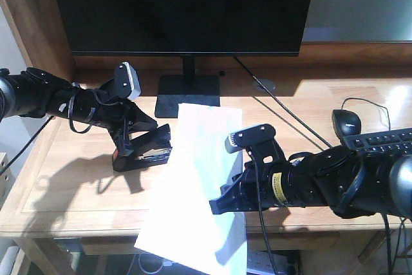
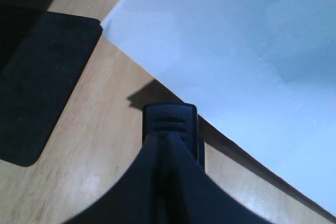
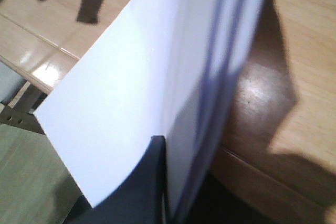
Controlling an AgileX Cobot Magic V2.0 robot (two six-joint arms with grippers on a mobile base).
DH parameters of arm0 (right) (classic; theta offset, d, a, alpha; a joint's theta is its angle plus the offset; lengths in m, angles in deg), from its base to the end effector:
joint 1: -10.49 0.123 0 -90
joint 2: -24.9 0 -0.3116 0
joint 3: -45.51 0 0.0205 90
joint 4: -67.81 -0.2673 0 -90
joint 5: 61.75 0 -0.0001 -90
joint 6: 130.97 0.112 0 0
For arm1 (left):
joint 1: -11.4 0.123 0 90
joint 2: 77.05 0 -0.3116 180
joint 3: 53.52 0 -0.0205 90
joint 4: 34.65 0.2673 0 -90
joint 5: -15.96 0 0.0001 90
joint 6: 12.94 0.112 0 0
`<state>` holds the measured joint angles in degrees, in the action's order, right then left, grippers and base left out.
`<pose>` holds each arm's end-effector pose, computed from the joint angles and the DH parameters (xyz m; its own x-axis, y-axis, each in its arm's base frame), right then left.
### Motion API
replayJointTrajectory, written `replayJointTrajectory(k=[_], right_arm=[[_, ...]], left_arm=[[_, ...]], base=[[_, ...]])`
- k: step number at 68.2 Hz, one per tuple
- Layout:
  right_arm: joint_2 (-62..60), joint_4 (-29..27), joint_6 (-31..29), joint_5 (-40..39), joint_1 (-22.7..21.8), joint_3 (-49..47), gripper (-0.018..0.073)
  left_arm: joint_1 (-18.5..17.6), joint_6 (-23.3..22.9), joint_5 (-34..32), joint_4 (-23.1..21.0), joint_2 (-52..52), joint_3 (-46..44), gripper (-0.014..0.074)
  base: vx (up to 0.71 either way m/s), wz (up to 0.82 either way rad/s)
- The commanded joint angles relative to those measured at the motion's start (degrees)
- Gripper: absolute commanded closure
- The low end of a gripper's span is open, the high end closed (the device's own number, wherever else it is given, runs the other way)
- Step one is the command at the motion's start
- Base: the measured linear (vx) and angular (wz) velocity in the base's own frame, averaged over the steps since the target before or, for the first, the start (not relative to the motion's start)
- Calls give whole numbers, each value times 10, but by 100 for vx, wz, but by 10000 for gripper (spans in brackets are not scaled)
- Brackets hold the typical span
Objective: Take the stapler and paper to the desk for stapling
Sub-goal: 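Lower the paper flat onto the desk in front of the stapler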
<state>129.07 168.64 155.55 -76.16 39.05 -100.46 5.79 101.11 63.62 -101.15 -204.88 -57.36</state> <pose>0.2840 0.1856 0.1552 -0.7351 -0.2972 -0.6094 -0.5326 0.8093 0.2477 0.4585 -0.1214 0.1672 -0.0963 0.6283 -0.7720 0.9406 0.3111 0.1359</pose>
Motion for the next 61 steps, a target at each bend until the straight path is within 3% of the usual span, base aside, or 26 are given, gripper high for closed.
replayJointTrajectory(k=[1,61], right_arm=[[-11,22,-8,18,0,-16,561],[2,22,-49,97,0,-18,561]], left_arm=[[-6,-6,12,-31,32,-15,603],[-6,-6,12,-31,32,-15,603]], base=[[0,0],[0,0]])
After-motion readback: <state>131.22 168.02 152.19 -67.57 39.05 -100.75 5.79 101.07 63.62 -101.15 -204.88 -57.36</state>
